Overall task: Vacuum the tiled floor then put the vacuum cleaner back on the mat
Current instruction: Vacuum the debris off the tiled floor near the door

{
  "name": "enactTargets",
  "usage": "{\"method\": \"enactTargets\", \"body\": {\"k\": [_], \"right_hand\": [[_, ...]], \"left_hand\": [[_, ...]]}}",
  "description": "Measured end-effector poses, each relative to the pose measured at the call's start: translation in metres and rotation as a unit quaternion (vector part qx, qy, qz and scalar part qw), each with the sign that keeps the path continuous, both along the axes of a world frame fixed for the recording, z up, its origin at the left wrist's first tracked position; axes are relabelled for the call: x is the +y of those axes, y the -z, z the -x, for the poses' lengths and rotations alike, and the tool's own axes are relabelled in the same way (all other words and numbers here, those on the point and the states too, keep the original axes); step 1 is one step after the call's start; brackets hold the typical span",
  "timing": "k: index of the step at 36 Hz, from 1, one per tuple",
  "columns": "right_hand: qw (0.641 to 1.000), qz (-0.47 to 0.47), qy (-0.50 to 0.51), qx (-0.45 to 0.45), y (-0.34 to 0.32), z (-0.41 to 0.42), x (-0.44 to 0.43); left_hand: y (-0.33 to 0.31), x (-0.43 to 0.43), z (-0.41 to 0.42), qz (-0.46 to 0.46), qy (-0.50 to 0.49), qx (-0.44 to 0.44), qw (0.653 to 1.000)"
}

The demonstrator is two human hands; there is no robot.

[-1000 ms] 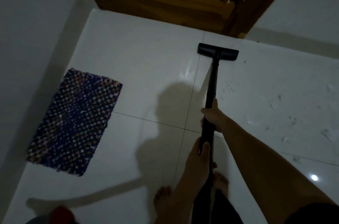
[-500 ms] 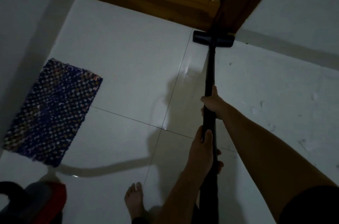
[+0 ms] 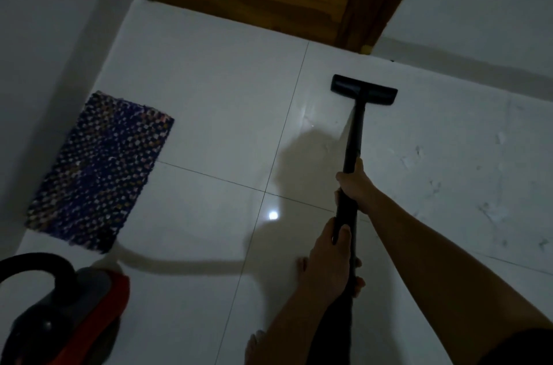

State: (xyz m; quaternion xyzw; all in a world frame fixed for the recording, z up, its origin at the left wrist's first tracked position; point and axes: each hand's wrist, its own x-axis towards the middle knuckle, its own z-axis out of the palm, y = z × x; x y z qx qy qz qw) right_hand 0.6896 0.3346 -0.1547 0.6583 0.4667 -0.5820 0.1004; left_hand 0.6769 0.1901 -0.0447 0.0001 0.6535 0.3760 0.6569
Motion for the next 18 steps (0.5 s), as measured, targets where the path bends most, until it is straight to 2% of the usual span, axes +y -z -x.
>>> {"method": "enactTargets", "body": {"k": [7, 18], "right_hand": [[1.000, 0.002, 0.011, 0.012, -0.004, -0.014, -0.069], [0.999, 0.018, 0.011, 0.025, -0.012, -0.030, -0.177]], "left_hand": [[-0.006, -0.066, -0.016, -0.006, -0.017, -0.012, 1.000], [-0.024, -0.172, -0.031, -0.004, 0.005, 0.019, 1.000]]}}
